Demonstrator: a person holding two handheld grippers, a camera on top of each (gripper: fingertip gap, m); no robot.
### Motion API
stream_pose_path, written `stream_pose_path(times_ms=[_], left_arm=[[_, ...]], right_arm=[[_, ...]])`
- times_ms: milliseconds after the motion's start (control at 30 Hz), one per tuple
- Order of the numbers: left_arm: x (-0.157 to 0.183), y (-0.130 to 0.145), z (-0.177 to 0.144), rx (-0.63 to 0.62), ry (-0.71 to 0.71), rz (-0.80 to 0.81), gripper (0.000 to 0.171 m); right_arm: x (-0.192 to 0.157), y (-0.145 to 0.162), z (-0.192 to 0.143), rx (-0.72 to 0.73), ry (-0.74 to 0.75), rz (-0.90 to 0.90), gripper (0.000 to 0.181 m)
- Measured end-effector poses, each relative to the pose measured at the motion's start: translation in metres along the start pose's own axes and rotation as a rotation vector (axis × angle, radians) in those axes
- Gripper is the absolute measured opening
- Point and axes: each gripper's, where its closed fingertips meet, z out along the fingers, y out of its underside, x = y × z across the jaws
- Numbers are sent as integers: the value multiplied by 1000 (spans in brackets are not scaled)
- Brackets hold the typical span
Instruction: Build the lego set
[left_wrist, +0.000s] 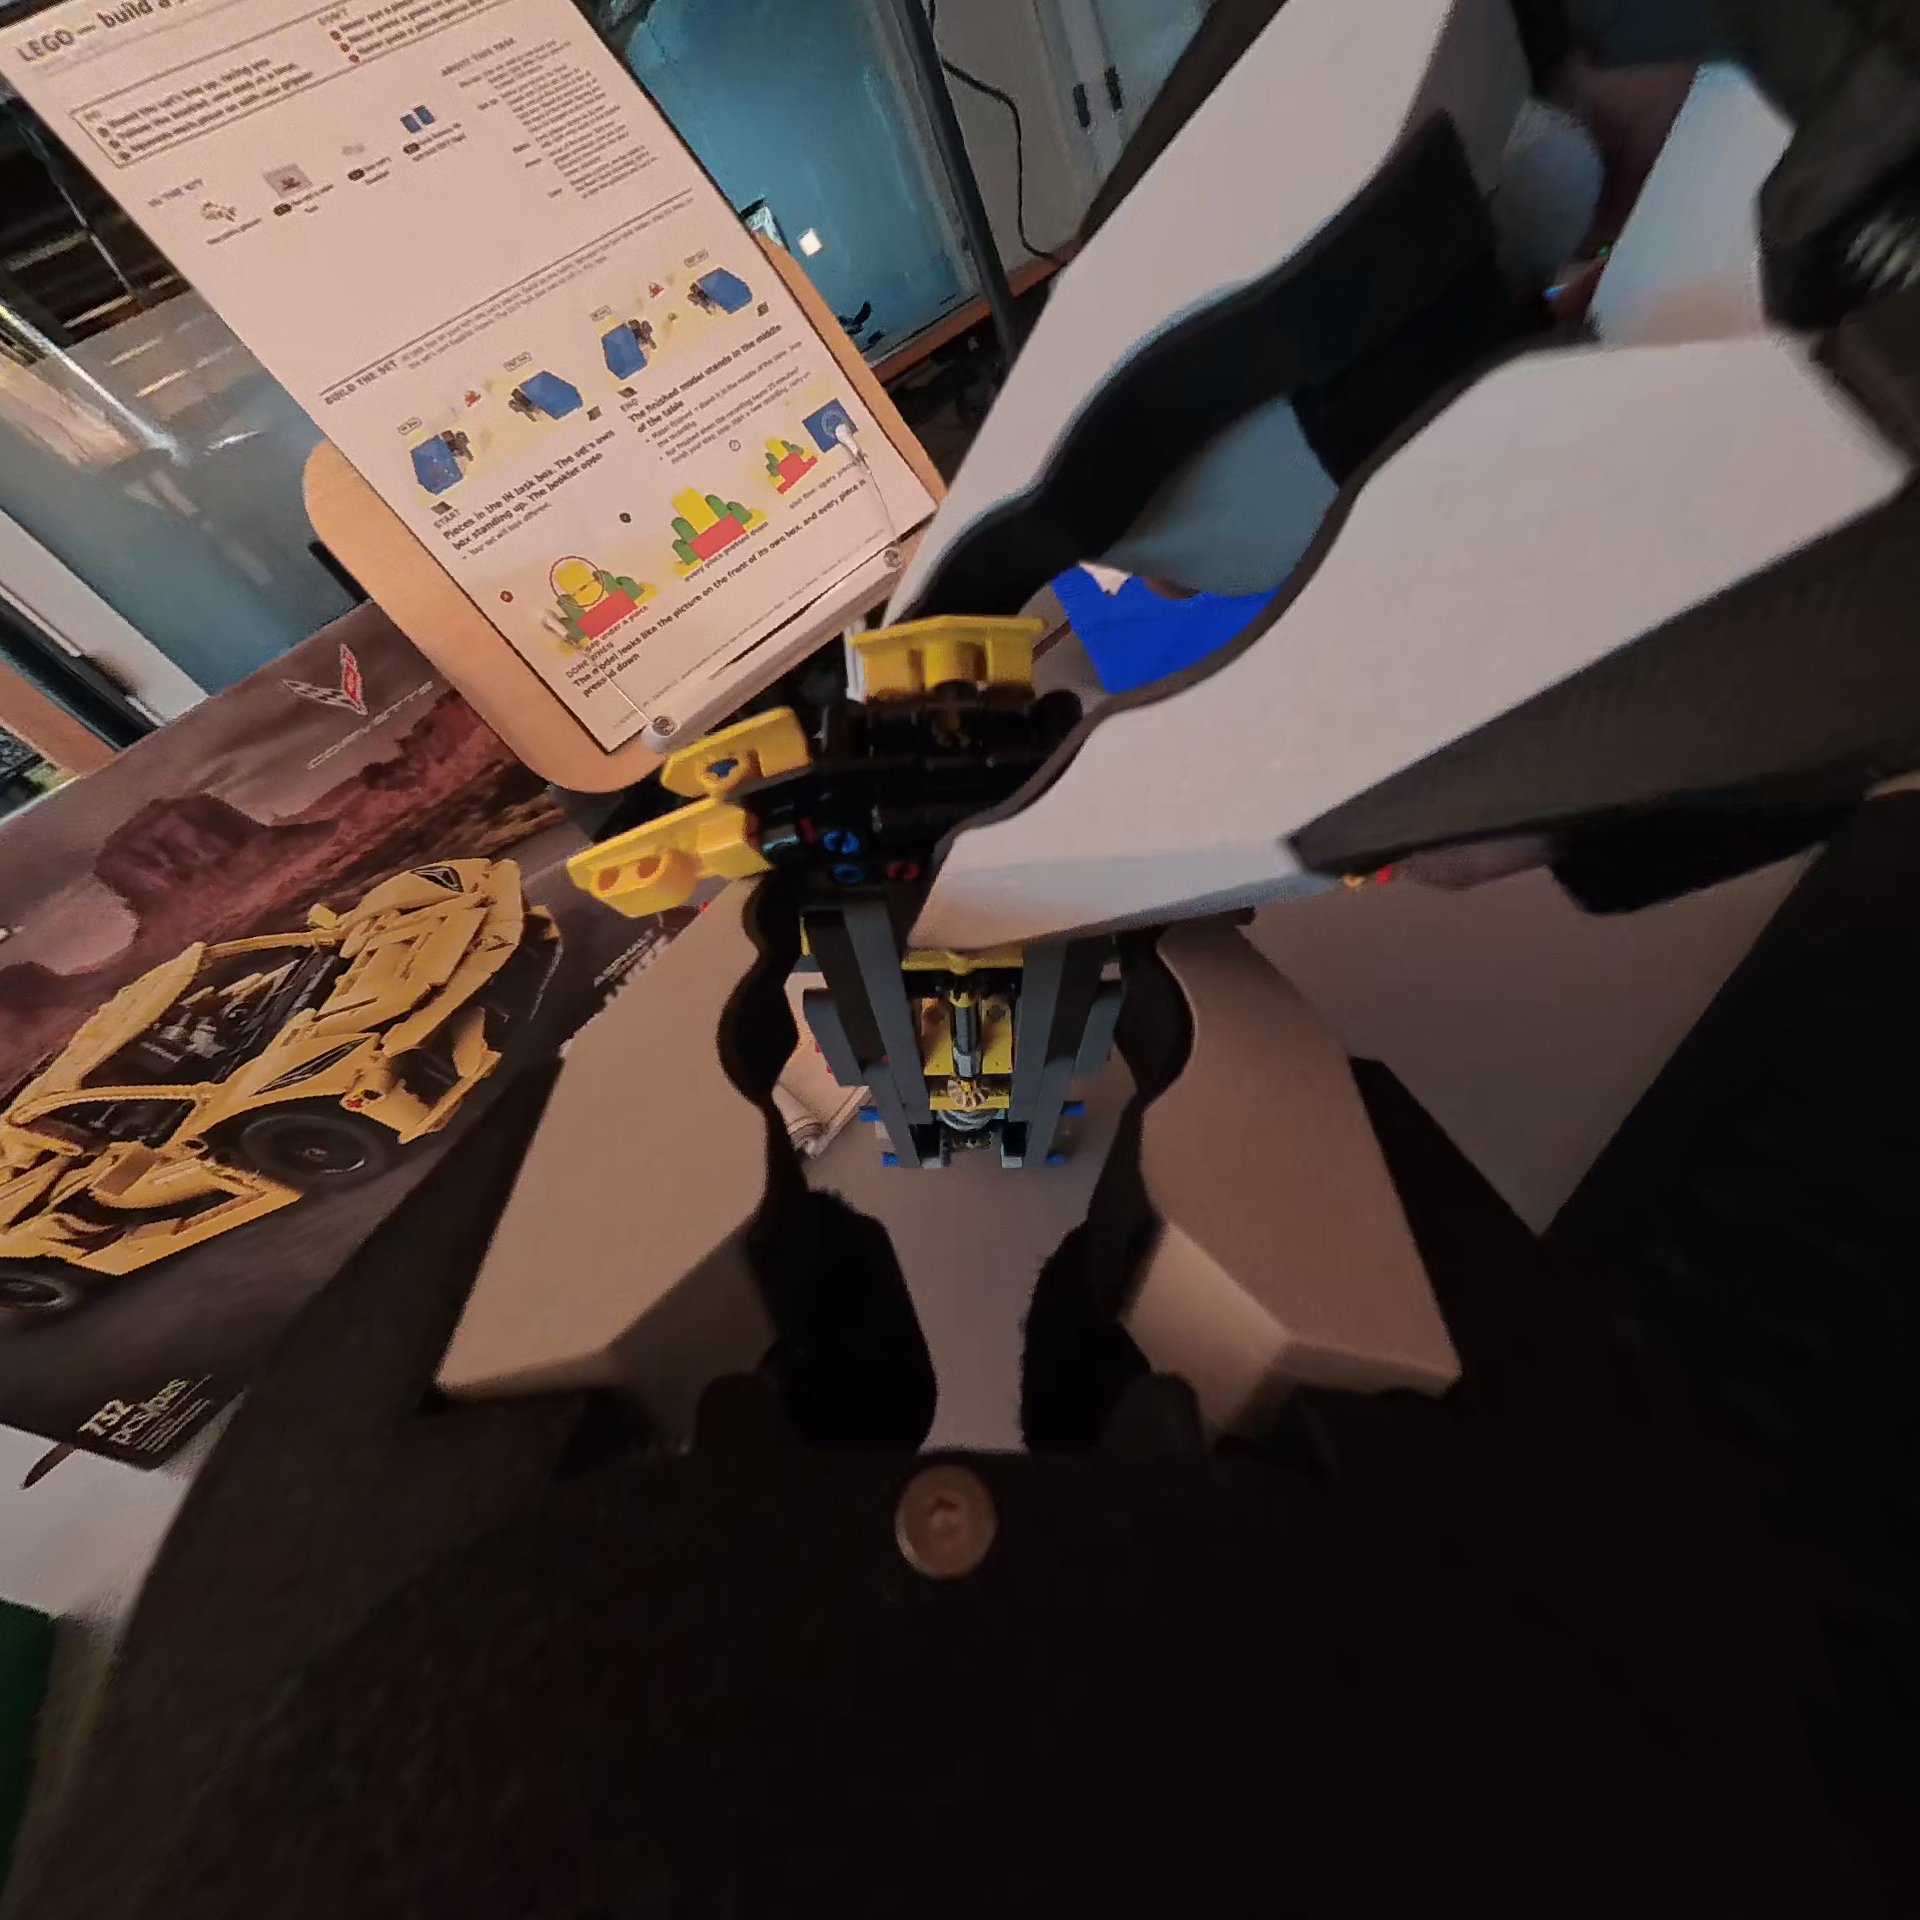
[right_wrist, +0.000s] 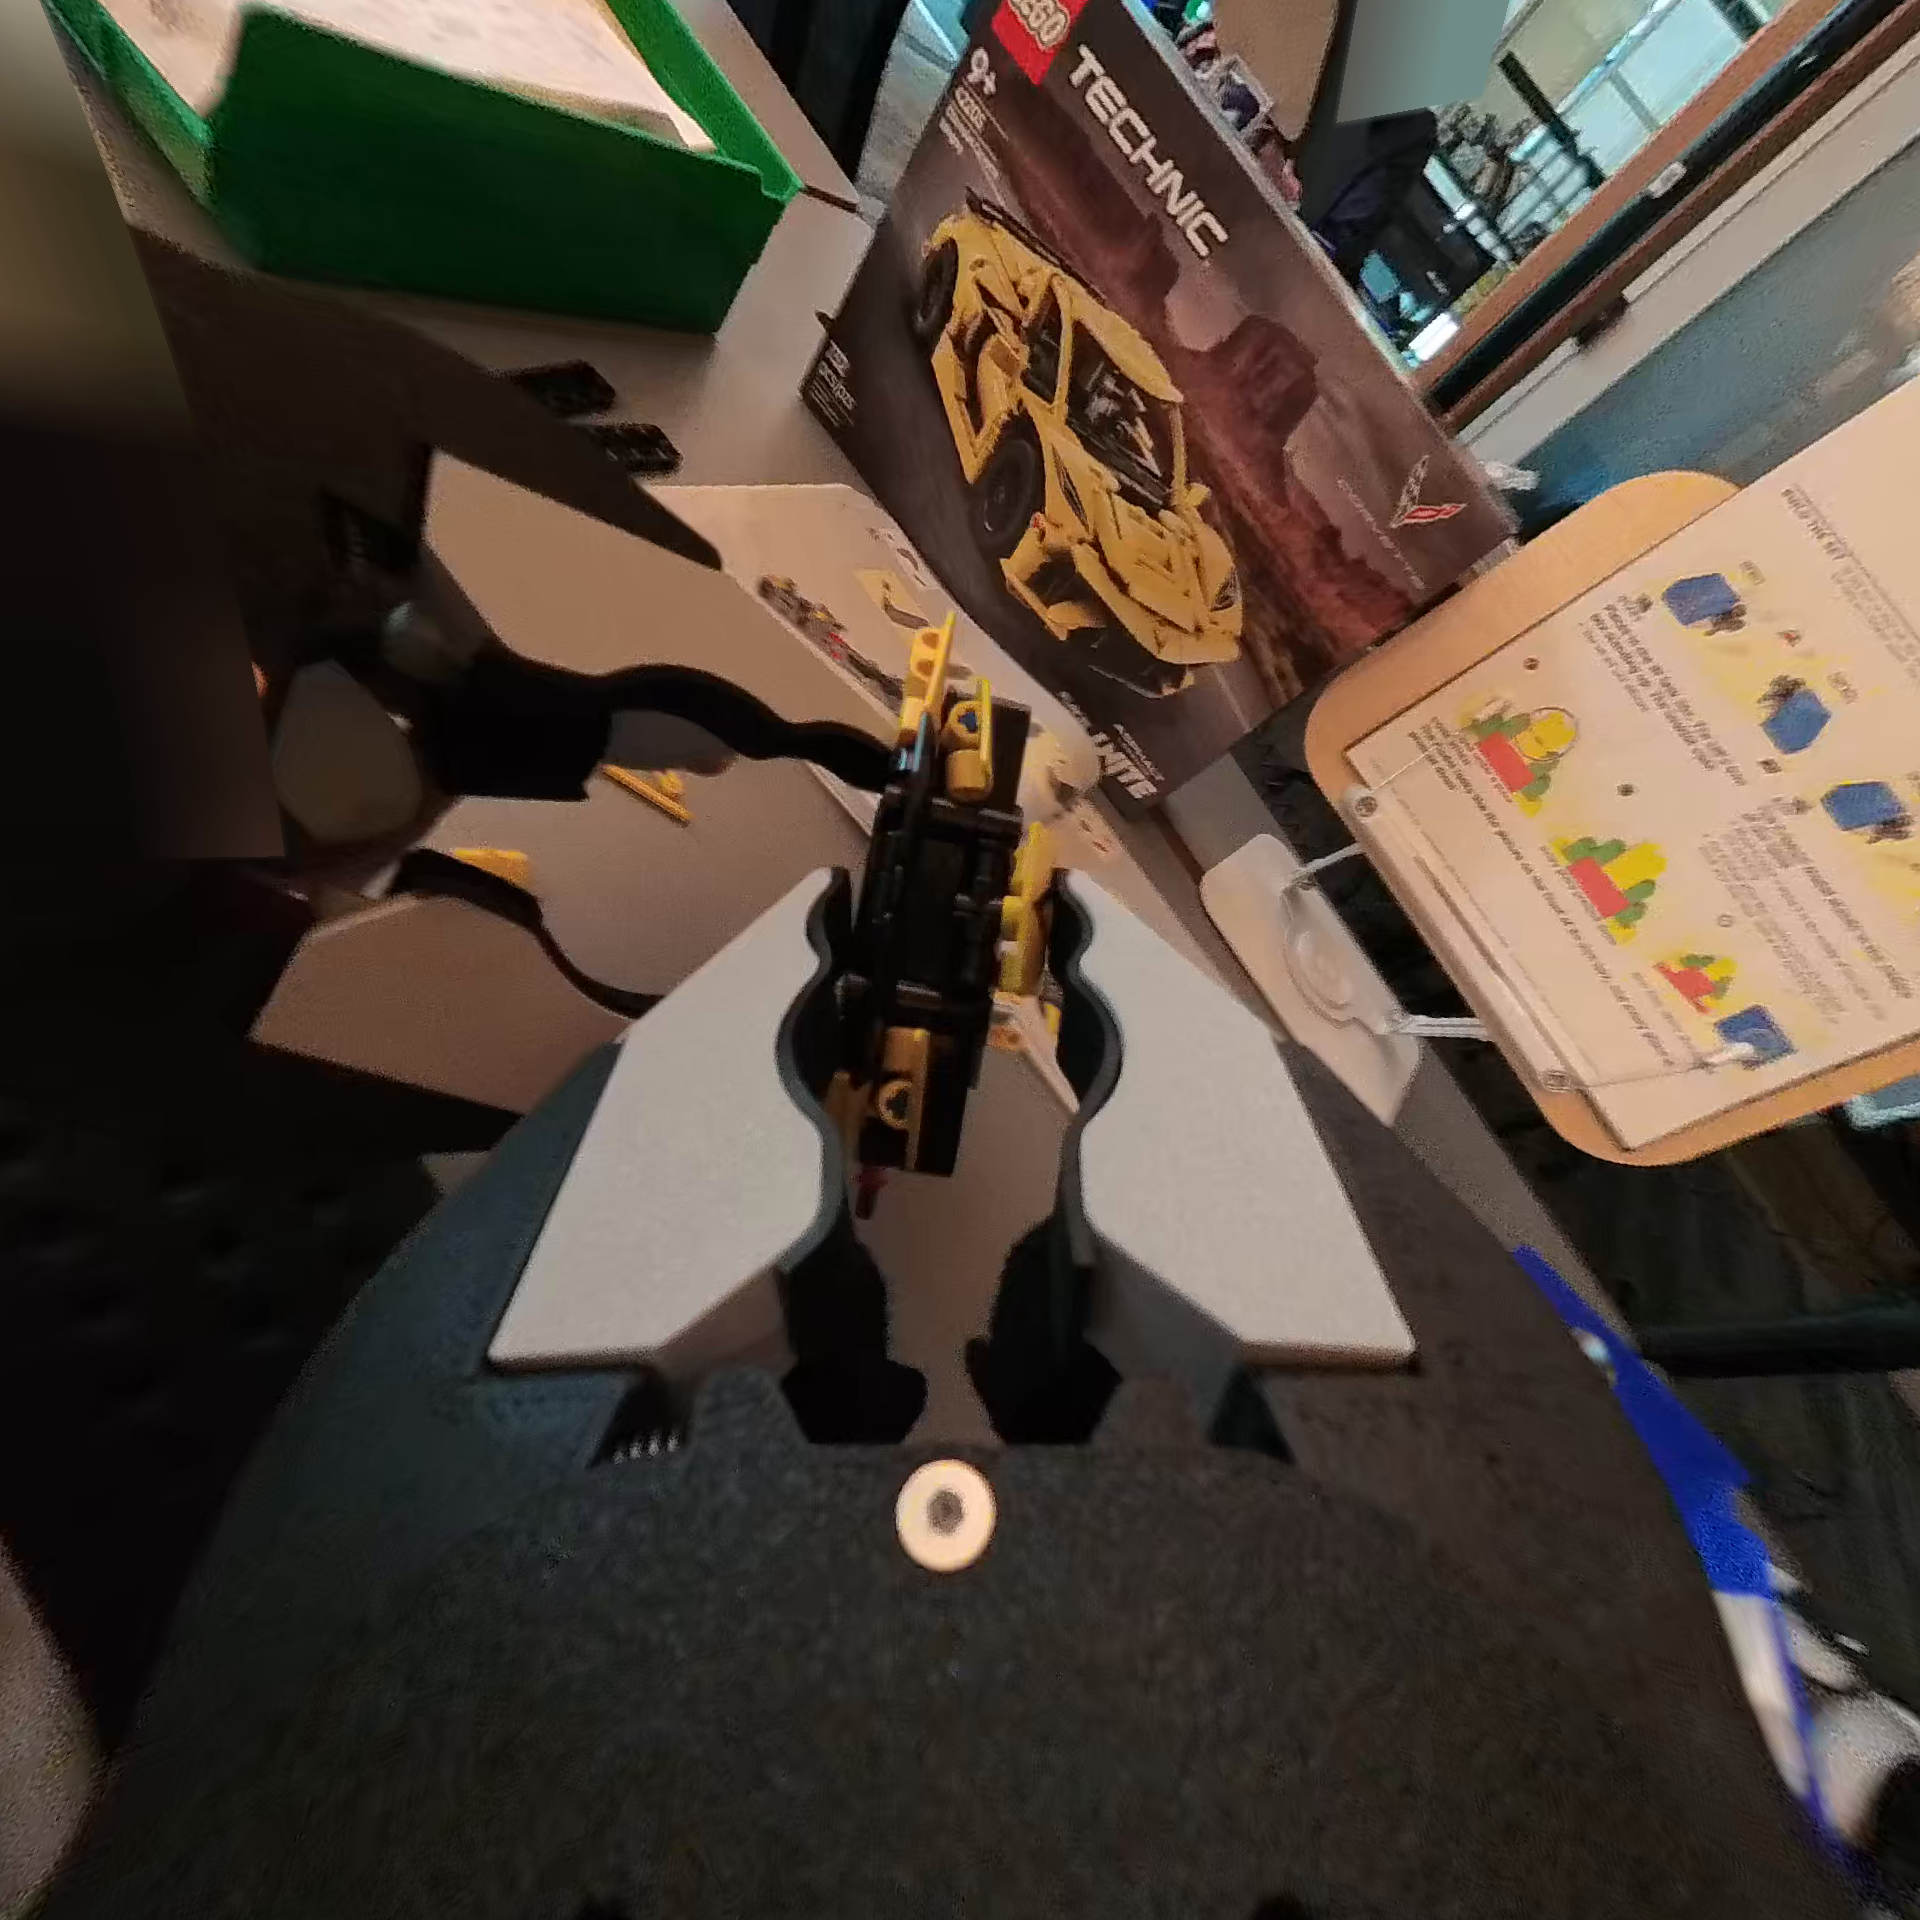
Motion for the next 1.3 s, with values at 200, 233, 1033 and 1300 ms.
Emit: stream_pose_path(times_ms=[200, 233, 1033, 1300], left_arm=[[-11, 25, -27, 115, 48, -35, 58], [-14, 29, -35, 139, 62, -44, 58], [-58, 61, -68, 330, 390, -274, 58], [-46, 67, -59, 275, 407, -207, 59]], right_arm=[[-11, -31, -35, 215, -328, 335, 50], [-4, -27, -36, 231, -357, 405, 47], [-107, 27, 96, 75, -1042, -409, 85], [-93, 46, 88, 8, -1023, -452, 83]])
